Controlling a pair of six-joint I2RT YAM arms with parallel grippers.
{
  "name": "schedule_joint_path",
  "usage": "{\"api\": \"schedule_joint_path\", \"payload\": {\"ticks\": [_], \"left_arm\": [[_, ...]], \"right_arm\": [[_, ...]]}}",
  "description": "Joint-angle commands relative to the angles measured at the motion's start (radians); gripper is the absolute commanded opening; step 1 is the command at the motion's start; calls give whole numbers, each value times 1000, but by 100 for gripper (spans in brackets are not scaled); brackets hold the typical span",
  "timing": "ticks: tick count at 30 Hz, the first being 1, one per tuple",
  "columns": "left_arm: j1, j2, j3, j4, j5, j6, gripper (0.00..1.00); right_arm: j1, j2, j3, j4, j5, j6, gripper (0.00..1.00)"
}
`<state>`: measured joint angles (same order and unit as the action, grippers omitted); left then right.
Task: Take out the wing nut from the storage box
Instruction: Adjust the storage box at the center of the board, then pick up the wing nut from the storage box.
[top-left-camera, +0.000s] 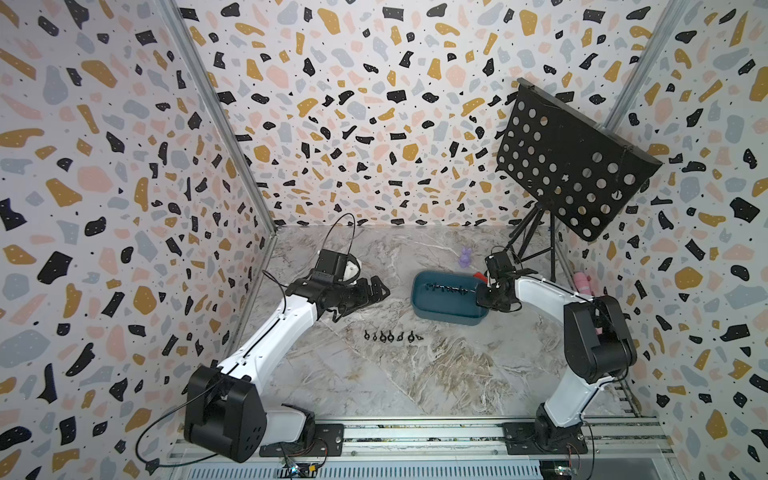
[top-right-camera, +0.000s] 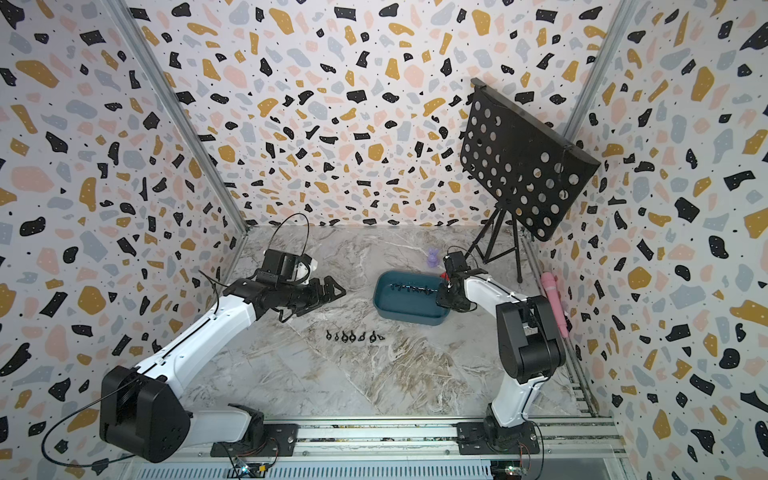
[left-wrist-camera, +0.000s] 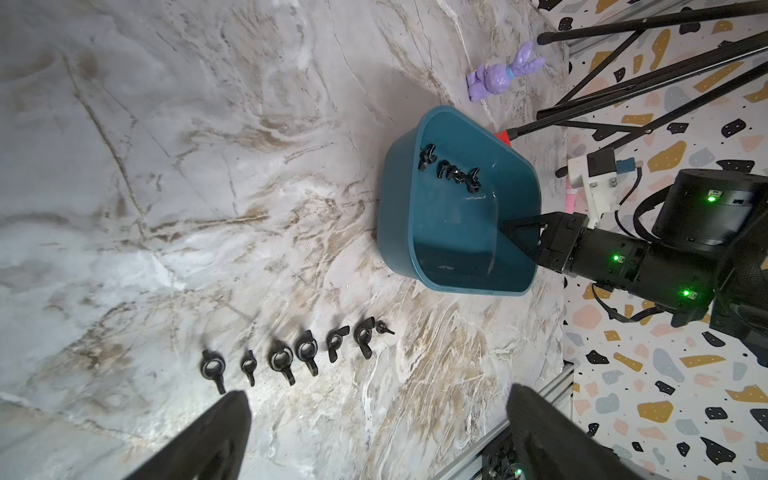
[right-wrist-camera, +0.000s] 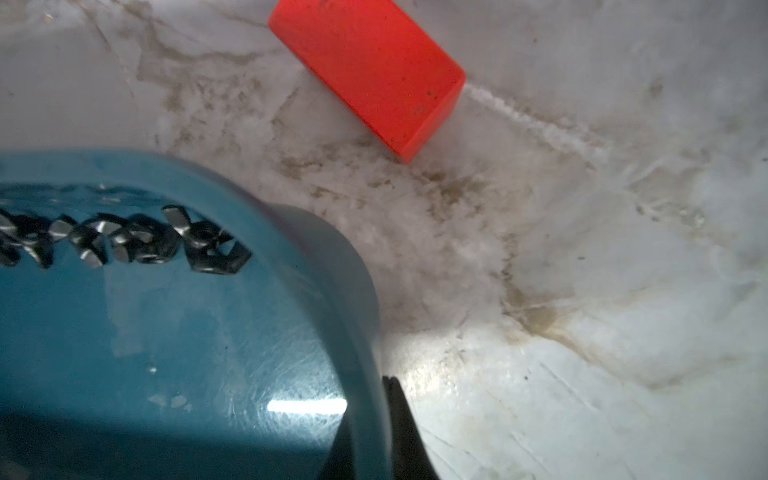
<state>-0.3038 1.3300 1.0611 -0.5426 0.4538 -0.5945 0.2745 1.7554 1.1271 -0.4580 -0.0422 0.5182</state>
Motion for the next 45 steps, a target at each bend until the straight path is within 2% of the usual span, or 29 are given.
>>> {"api": "schedule_joint_path", "payload": {"ticks": [1, 3, 7, 13, 17, 20, 26, 34, 45], "left_arm": [[3, -18, 20, -3, -12, 4, 100], [3, -14, 23, -3, -9, 5, 100], [3, -10, 31, -6, -7, 8, 100], [3, -6, 41, -15, -12, 21, 100], [3, -4, 51, -26, -33, 25, 100], [3, -9, 53, -24, -50, 35, 100], [3, -13, 48, -21, -105, 43, 100], [3, -1, 46, -22, -69, 19, 100], [-4, 14, 50, -19, -41, 32, 100]], "right_arm": [[3, -11, -16, 27, -27, -8, 22], [3, -14, -27, 38, -36, -11, 29], [3, -32, -35, 27, -28, -17, 30], [3, -115, 1, -68, 36, -34, 44], [4, -157, 55, -142, 64, -27, 48], [18, -162, 116, -202, 73, 5, 49], [63, -122, 183, -189, 49, 109, 51], [81, 32, 232, -132, 2, 249, 46], [81, 175, 292, -99, 5, 312, 41]]}}
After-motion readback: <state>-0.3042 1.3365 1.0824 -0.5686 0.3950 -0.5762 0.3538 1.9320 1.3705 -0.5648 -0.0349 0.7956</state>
